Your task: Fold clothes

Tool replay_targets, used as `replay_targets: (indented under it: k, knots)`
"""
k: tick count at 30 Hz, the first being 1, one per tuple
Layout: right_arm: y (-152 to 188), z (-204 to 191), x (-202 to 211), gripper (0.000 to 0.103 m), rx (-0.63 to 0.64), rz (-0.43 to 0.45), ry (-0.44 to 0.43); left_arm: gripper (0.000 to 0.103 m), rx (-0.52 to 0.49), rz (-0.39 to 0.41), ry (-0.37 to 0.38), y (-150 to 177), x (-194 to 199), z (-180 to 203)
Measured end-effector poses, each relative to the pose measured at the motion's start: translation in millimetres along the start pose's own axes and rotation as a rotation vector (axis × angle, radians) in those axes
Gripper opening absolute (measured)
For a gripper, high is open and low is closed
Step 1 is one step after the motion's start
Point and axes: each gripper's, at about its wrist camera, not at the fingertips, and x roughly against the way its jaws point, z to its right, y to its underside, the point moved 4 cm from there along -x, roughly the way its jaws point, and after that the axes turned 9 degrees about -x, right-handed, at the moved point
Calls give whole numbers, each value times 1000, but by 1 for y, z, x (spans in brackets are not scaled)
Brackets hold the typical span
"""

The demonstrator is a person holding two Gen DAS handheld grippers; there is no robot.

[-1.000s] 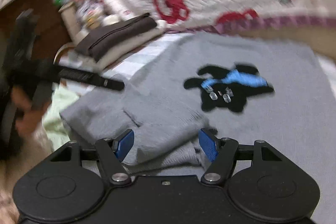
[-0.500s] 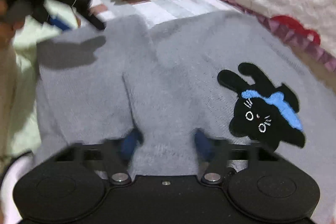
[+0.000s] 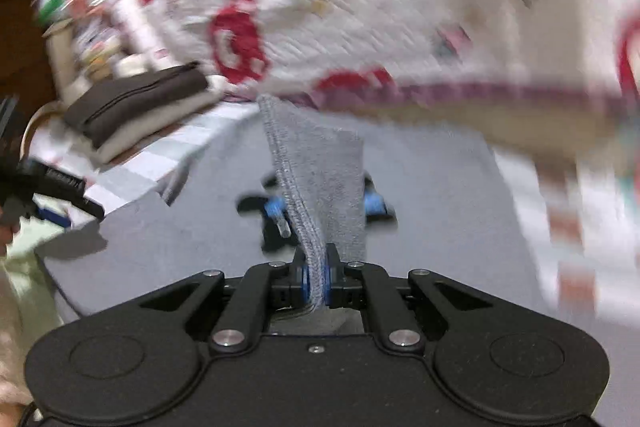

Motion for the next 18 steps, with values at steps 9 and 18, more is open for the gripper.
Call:
replay_targets:
  k: [9, 18]
  knots:
    - [24, 37, -23, 28, -235, -84, 32, 76, 56, 2, 53, 2, 2, -11]
    - [25, 48, -22, 22, -338, -52, -15, 13, -310, 9, -24, 9, -16, 50]
